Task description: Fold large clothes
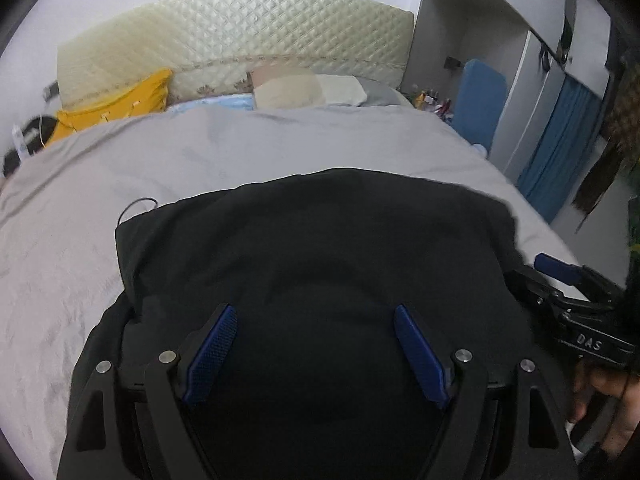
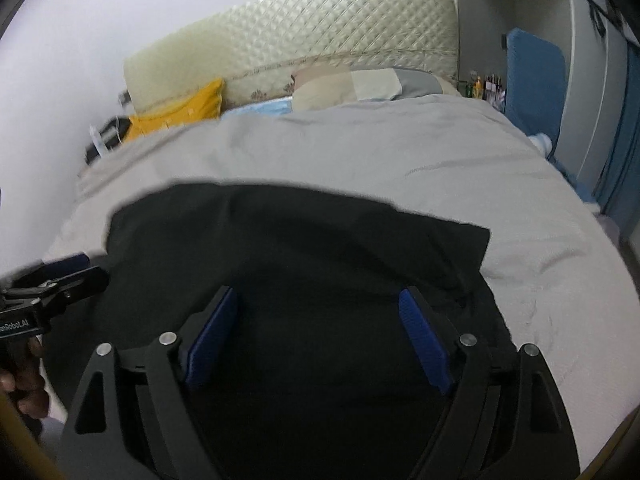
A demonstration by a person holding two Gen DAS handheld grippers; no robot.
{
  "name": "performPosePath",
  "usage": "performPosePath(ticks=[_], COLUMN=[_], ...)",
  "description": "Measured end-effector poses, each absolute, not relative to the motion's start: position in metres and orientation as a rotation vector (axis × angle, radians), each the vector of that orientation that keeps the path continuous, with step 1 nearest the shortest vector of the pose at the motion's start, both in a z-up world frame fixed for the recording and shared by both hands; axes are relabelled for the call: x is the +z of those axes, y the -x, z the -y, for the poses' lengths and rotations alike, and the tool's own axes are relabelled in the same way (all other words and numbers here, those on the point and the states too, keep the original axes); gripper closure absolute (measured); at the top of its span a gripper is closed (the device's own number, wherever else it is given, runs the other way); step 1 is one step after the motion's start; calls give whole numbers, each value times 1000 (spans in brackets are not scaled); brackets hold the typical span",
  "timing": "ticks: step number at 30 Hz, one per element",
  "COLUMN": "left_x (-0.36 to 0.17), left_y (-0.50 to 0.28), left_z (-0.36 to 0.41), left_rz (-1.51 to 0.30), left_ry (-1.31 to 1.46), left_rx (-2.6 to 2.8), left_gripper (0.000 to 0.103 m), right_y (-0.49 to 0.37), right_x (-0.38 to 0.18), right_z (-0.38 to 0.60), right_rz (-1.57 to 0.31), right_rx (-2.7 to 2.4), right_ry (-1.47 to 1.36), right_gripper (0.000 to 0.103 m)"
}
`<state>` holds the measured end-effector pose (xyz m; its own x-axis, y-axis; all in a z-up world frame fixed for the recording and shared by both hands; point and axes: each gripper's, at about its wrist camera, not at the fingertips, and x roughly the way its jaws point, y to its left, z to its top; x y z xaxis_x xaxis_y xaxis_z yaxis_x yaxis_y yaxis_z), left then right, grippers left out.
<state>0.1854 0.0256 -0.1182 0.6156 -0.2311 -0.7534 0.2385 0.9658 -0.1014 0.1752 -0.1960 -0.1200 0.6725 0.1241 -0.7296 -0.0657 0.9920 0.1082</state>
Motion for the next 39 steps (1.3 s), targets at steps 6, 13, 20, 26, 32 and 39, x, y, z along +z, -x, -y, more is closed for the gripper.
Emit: performPosePath(ticks=[6,13,20,26,32,39], left_x=[-145,-155,-172,-181,-183,-174], left_y=[-198,-215,-235,-244,-235,-225], left_z=[-21,-12,-11,-10,-6,-14], left_rz=[-816,-818,-808,-814,-798,-794], left_ry=[-30,-66,-61,-65,-95,-90], left_rx=[-249,-217,-201,-185,-168,-165], left_gripper=[21,18,16,16,16,16], right_y=[-184,-197,-222,-234,-224,-207], right_x=[-142,-153,-165,-174,-175,-163], right_z=[198,196,193,187,186,196], right_rz=[-777,-793,-809,-802,-779,-744], right_rx=[110,112,112,102,96,120], right_ry=[-103,-118,-129,-117,-105,-121], right_gripper=[15,8,4,2,2,1])
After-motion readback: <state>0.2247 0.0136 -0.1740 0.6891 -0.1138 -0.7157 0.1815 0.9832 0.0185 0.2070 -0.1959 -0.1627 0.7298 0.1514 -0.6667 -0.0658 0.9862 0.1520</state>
